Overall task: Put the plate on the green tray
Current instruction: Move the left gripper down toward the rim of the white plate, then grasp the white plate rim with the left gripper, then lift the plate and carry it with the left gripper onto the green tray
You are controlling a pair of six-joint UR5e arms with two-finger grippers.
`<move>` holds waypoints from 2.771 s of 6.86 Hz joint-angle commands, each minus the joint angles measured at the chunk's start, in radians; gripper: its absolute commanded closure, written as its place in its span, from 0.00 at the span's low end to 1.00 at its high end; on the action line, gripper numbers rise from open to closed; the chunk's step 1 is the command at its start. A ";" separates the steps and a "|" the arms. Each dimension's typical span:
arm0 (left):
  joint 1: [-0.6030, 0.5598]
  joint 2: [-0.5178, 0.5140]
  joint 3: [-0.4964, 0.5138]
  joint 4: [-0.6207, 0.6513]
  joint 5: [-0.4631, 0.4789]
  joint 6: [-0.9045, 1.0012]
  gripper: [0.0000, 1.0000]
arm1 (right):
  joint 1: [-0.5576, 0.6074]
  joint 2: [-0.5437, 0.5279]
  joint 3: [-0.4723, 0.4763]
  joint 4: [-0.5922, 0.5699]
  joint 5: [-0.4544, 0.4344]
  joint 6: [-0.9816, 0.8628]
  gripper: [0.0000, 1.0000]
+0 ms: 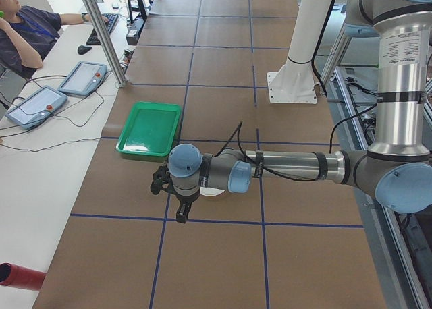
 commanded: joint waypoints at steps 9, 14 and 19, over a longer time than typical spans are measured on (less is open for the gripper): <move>0.495 0.059 0.274 -0.927 0.108 -0.770 0.42 | 0.000 -0.001 0.000 0.001 0.000 0.000 0.00; 0.481 0.047 0.265 -0.914 -0.129 -0.777 1.00 | 0.000 -0.001 0.000 0.001 0.000 0.000 0.00; 0.389 -0.376 0.329 -0.604 -0.216 -1.220 1.00 | 0.000 -0.001 0.000 0.001 0.000 0.000 0.00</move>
